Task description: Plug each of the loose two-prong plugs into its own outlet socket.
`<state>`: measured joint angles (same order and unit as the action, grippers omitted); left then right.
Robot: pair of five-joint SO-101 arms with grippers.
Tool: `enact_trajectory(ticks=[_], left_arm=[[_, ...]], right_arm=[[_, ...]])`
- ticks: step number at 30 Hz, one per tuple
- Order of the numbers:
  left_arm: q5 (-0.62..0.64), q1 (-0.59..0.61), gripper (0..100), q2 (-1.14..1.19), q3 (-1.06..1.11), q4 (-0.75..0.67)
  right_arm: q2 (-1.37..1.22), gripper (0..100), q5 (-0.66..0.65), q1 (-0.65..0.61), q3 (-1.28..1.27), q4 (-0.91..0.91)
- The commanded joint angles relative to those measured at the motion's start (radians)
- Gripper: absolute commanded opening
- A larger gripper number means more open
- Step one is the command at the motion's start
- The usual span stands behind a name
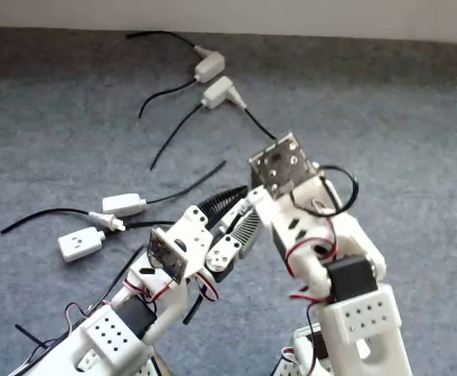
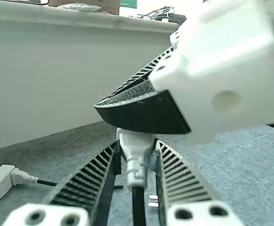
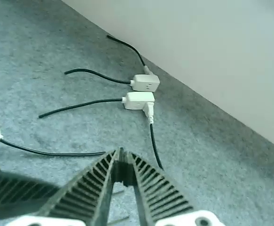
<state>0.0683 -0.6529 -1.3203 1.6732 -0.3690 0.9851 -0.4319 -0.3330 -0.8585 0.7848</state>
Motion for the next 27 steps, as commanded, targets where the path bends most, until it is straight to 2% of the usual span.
enact_trajectory(ticks=[1,8,15,20,23,27], left_arm=[[0.002,-0.004,1,-0.024,-0.005,-0.035],[0.002,-0.002,1,-0.021,-0.005,-0.035],[0.002,-0.002,1,-0.015,-0.004,-0.035],[0.003,0.022,1,-0.015,-0.008,-0.017],[0.009,0.061,1,-0.013,-0.062,0.094],[0.161,0.128,1,-0.012,-0.203,0.376]], right_arm=[[-0.156,0.6,-0.018,0.117,-0.016,-0.058],[-0.166,0.6,-0.014,0.15,0.019,-0.074],[-0.166,0.6,-0.009,0.194,0.205,0.067],[-0.166,0.6,0.094,0.272,0.332,0.159],[-0.166,0.6,0.106,0.337,0.361,0.199],[-0.168,0.6,0.106,0.4,0.361,0.232]])
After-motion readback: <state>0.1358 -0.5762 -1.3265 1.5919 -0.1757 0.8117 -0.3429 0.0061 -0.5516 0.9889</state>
